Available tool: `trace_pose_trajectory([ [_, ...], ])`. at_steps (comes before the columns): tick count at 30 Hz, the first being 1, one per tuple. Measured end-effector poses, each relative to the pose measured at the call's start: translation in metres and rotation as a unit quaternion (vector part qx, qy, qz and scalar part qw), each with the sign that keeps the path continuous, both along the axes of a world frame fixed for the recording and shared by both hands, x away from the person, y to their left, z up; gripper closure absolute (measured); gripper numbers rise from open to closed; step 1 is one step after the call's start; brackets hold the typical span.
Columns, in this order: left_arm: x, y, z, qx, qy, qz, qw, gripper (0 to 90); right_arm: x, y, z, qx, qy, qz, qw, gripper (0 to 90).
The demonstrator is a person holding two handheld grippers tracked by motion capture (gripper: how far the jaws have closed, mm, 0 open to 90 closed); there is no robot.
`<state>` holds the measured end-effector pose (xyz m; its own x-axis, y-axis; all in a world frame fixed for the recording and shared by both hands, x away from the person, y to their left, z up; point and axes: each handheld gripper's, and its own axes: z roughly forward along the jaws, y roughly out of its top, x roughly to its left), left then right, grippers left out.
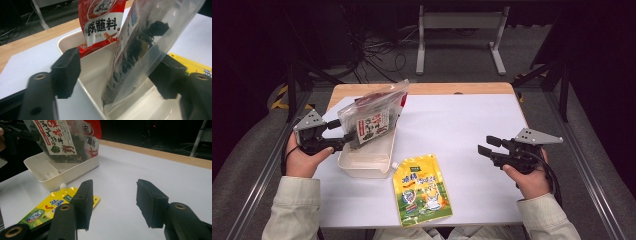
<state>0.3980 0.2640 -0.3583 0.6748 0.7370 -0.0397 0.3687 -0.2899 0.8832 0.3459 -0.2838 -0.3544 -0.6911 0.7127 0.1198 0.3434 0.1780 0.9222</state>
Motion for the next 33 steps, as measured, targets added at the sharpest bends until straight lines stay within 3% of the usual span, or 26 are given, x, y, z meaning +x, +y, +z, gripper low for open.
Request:
trace_pose_trajectory([
  [7,-0.022,-0.001,0.006,-0.012,-0.007,0.000,0.9999,19.3,0.000,-0.001,0.000,0.000,-0.001,-0.001,1.0000,47.2],
  [12,-0.037,-0.004,0.009,-0.007,-0.005,-0.017,0.9998,17.6,0.000,0.002,0.001,-0.003,-0.002,0.003,1.0000,47.0],
  [25,-0.072,-0.010,-0.005,0.002,-0.005,-0.022,0.9997,16.6,0.005,0.017,-0.001,-0.017,0.004,0.021,0.9996,45.0],
  [33,-0.085,-0.016,-0.005,0.007,0.011,-0.029,0.9995,17.3,0.010,0.028,-0.004,-0.035,0.022,0.038,0.9984,42.9],
])
